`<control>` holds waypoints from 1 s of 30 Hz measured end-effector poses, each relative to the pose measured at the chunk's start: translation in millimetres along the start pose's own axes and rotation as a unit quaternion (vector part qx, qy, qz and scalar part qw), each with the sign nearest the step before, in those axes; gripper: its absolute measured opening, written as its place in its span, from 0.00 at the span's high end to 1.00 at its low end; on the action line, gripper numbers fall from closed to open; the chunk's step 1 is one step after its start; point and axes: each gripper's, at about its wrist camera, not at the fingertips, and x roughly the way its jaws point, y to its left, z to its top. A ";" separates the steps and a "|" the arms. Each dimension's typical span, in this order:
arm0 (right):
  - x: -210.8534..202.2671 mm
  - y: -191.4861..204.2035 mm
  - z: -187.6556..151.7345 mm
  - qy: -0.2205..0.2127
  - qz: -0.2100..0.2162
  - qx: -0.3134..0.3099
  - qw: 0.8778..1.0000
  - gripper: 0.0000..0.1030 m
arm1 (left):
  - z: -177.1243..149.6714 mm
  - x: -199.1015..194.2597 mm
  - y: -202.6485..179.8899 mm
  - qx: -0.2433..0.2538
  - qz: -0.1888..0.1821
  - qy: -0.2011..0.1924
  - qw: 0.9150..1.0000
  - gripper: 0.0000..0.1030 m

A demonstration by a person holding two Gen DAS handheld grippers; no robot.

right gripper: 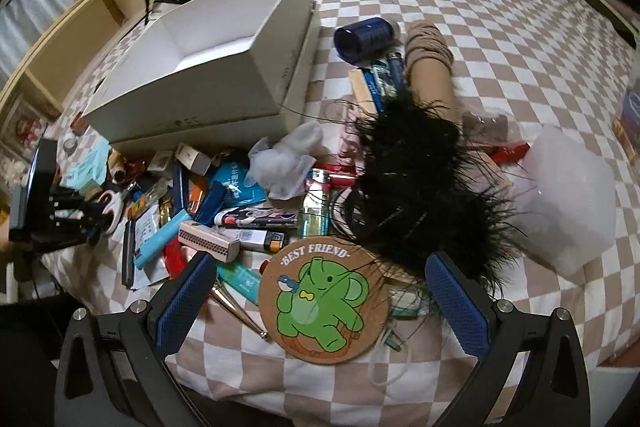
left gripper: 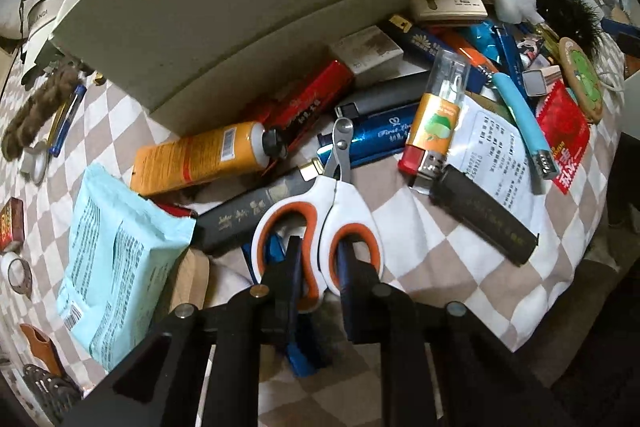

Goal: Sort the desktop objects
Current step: 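Lower the left tool onto the orange-handled scissors while the right tool reaches the red snack packet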

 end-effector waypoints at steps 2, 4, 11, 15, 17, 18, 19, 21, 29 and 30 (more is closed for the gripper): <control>-0.4 -2.7 -1.1 0.002 0.004 0.009 1.000 0.00 | -3.2 -2.9 0.7 -0.003 -0.002 -0.004 1.000 0.83; 0.2 -1.8 -2.5 0.006 0.012 0.014 1.000 0.00 | -6.1 -5.9 3.2 -0.007 -0.003 -0.008 1.000 0.83; 12.0 31.8 -12.8 0.022 0.064 -0.028 0.997 0.00 | -21.6 -21.7 10.1 -0.041 -0.004 -0.011 0.999 0.83; 22.1 52.8 -19.1 0.032 0.094 -0.055 0.994 0.02 | -26.4 -32.9 7.7 -0.048 -0.012 -0.021 0.999 0.83; 27.4 61.1 -21.9 0.040 0.110 -0.065 0.991 0.19 | -26.4 -38.7 6.6 -0.049 -0.016 -0.024 0.998 0.83; 30.1 64.3 -23.4 0.045 0.114 -0.068 0.990 0.22 | -25.9 -41.7 6.2 -0.049 -0.018 -0.025 0.998 0.83; 32.7 67.4 -24.8 0.051 0.119 -0.071 0.989 0.27 | -25.4 -44.7 5.7 -0.050 -0.020 -0.027 0.998 0.83; 37.9 73.7 -27.7 0.061 0.128 -0.077 0.987 0.32 | -27.0 -48.9 3.3 -0.049 -0.024 -0.028 0.998 0.83; 55.3 96.9 -35.9 0.086 0.130 -0.109 0.982 0.64 | -2.7 -43.9 -22.6 -0.048 -0.033 -0.037 0.998 0.83; 56.1 98.9 -36.1 0.087 0.131 -0.111 0.981 0.64 | -2.2 -42.7 -21.5 -0.050 -0.035 -0.039 0.997 0.83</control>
